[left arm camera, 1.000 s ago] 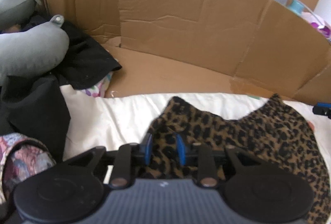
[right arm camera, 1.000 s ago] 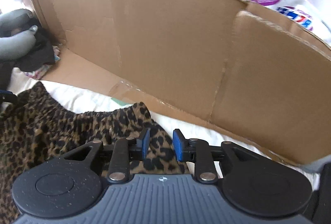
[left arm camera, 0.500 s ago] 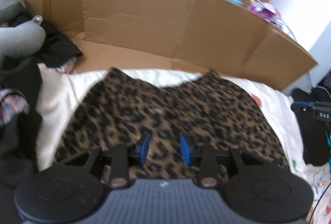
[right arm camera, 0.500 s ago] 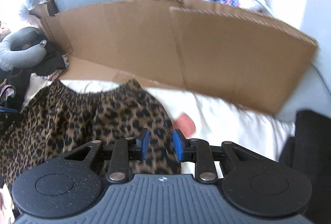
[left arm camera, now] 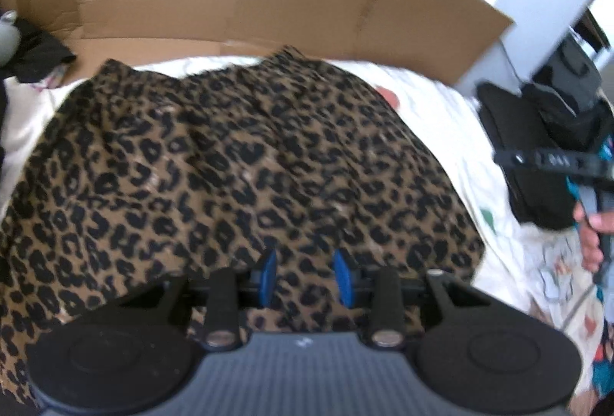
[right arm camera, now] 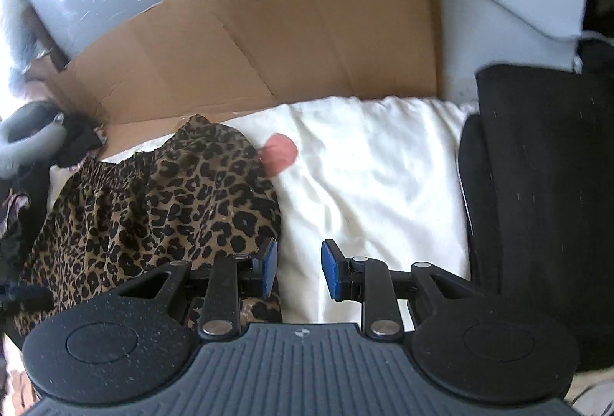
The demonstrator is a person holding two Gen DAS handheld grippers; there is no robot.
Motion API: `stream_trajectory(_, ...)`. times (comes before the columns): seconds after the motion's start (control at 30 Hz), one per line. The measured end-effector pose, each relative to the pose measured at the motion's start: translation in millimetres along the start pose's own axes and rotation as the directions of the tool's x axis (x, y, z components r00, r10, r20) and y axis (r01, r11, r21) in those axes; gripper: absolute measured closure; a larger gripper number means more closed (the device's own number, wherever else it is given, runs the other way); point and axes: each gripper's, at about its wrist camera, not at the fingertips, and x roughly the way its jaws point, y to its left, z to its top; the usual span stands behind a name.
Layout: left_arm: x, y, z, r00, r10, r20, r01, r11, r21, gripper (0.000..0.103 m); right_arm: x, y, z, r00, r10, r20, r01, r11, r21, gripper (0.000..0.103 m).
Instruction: Fold clothes
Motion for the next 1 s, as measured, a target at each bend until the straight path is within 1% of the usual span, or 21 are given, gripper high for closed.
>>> stream_trajectory(0.07, 3.2, -9.4, -10.1, 0.999, -0.031, -0.030, 0.032, 0.999, 0.018, 0.065, -1.2, -5.2, -7.9, 1.000, 0.010, 0.003, -0.010, 1.000, 0.029, 0.068)
stream_trajectory(0.1, 5.1, -13.5, -15.6, 0.997, -0.059, -0.048, 0.061, 0.998, 0.030, 0.065, -1.7, -7.6, -11.9, 1.000, 0.015, 0.005, -0.015, 0.999, 0.042, 0.066)
stream_trajectory(0.13, 6.8, -17.6, -21.1, 0.994, -0.086, -0.066, 0.089, 0.995, 0.042, 0.065, 1.0, -5.1, -16.6, 1.000, 0.029, -0.008, -0.029, 0.999, 0.033, 0.065)
stream_trajectory(0.2, 9.1, -24.7, -29.7, 0.989, -0.117, -0.092, 0.124, 0.989, 0.086, 0.064, 7.2, -0.3, -27.0, 0.998, 0.044, -0.040, -0.043, 0.999, 0.026, 0.065)
stream_trajectory(0.23, 11.3, -28.1, -33.4, 0.989, -0.108, -0.105, 0.120, 0.987, 0.107, 0.064, 10.0, 0.9, -31.8, 0.998, 0.044, -0.055, -0.043, 0.999, 0.028, 0.065)
stream_trajectory(0.27, 13.9, -29.9, -37.3, 0.987, -0.107, -0.119, 0.120, 0.987, 0.109, 0.063, 12.8, 2.2, -36.6, 0.997, 0.044, -0.070, -0.042, 0.999, 0.030, 0.065)
stream_trajectory(0.33, 17.3, -30.2, -43.1, 0.982, -0.131, -0.137, 0.142, 0.987, 0.074, 0.063, 17.2, 5.4, -45.6, 0.995, 0.034, -0.098, -0.032, 0.999, 0.023, 0.065)
stream_trajectory(0.37, 18.4, -30.2, -46.8, 0.979, -0.145, -0.142, 0.154, 0.986, 0.060, 0.061, 18.0, 6.9, -48.1, 0.994, 0.030, -0.107, -0.028, 0.999, 0.017, 0.065)
stream_trajectory(0.43, 20.6, -34.3, -54.9, 0.977, -0.144, -0.155, 0.156, 0.985, 0.071, 0.056, 19.3, 9.1, -52.3, 0.992, 0.029, -0.124, -0.029, 1.000, 0.008, 0.065)
stream_trajectory(0.5, 21.7, -37.4, -61.2, 0.975, -0.137, -0.172, 0.152, 0.985, 0.077, 0.055, 21.1, 10.3, -56.2, 0.991, 0.019, -0.132, -0.019, 1.000, 0.001, 0.065)
stream_trajectory(0.63, 24.5, -34.0, -75.2, 0.960, -0.178, -0.218, 0.186, 0.982, 0.017, 0.055, 24.0, 8.4, -59.0, 0.991, 0.002, -0.133, -0.001, 1.000, 0.009, 0.065)
stream_trajectory(0.77, 18.3, -26.3, -88.5, 0.949, -0.211, -0.235, 0.212, 0.977, -0.025, 0.056, 22.6, 6.5, -58.6, 0.991, -0.003, -0.134, 0.004, 1.000, 0.014, 0.065)
stream_trajectory(0.87, 13.1, -19.0, -97.1, 0.946, -0.222, -0.236, 0.214, 0.975, -0.059, 0.057, 22.0, 3.6, -60.0, 0.991, -0.007, -0.135, 0.009, 1.000, 0.014, 0.065)
stream_trajectory(0.9, 14.3, -14.2, -98.4, 0.945, -0.224, -0.238, 0.208, 0.974, -0.093, 0.058, 21.9, 2.9, -60.6, 0.991, -0.007, -0.136, 0.009, 1.000, 0.018, 0.065)
stream_trajectory(0.97, 16.8, -4.7, -101.2, 0.943, -0.230, -0.241, 0.195, 0.968, -0.160, 0.067, 21.7, 1.4, -61.7, 0.990, -0.007, -0.138, 0.011, 1.000, 0.025, 0.065)
stream_trajectory(1.0, 19.2, 0.2, -101.9, 0.943, -0.229, -0.242, 0.184, 0.963, -0.195, 0.067, 21.5, 1.4, -62.3, 0.990, -0.006, -0.138, 0.009, 1.000, 0.026, 0.065)
